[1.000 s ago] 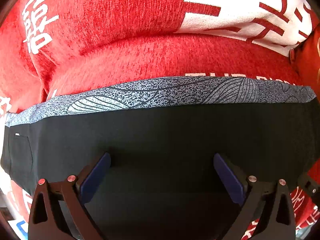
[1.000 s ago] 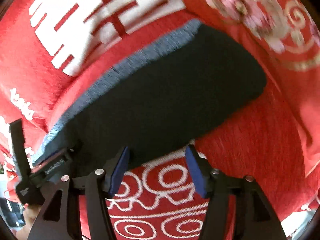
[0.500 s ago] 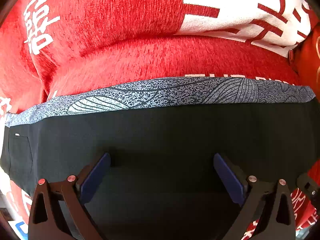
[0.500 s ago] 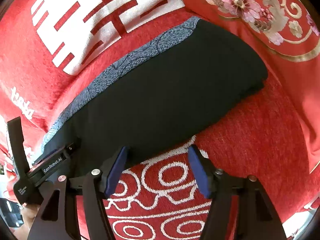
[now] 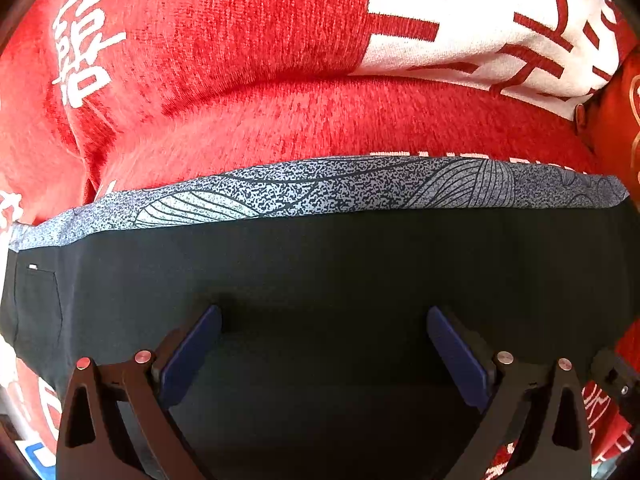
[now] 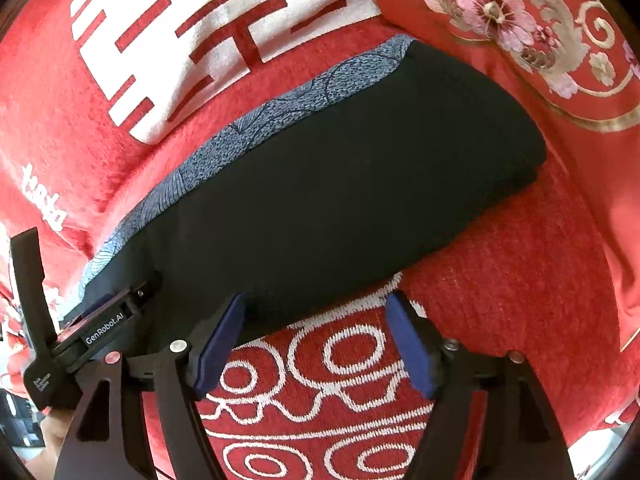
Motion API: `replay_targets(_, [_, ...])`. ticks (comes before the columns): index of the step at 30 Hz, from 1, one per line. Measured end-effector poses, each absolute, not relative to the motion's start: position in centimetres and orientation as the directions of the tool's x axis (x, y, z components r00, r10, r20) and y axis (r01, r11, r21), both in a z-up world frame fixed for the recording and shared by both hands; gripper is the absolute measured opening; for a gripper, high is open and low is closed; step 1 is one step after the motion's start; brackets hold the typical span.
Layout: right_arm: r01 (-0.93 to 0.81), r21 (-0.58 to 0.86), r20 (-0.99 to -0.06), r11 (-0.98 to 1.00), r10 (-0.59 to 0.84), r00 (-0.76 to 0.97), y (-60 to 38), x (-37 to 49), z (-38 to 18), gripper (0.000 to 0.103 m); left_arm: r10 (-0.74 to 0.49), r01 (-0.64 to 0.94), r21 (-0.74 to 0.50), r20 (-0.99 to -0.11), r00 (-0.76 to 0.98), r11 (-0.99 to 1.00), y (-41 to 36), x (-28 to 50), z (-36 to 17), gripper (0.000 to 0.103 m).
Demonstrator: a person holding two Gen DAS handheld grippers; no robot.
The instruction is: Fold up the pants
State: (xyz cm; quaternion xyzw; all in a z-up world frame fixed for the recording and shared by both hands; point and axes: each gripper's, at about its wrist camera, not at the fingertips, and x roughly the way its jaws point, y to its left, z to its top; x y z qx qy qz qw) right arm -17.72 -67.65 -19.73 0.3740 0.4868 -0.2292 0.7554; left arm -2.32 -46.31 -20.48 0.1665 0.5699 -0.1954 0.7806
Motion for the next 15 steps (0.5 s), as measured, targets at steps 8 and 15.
replay_targets(8, [0.719, 0.323, -0.914, 0.616, 0.007, 0.405, -67.54, -17.26, -19.71, 0.079, -0.125, 0.498, 0.028, -0.955, 0.271, 0.867, -46.24, -2.21, -20.54, 0.103])
replay_targets(15, [0.721, 0.319, -0.914, 0.615, -0.002, 0.405, -67.3, -17.11, -19.73, 0.079, -0.125, 0.498, 0.027, -0.955, 0.27, 0.867, -46.25, -2.19, -20.52, 0.103])
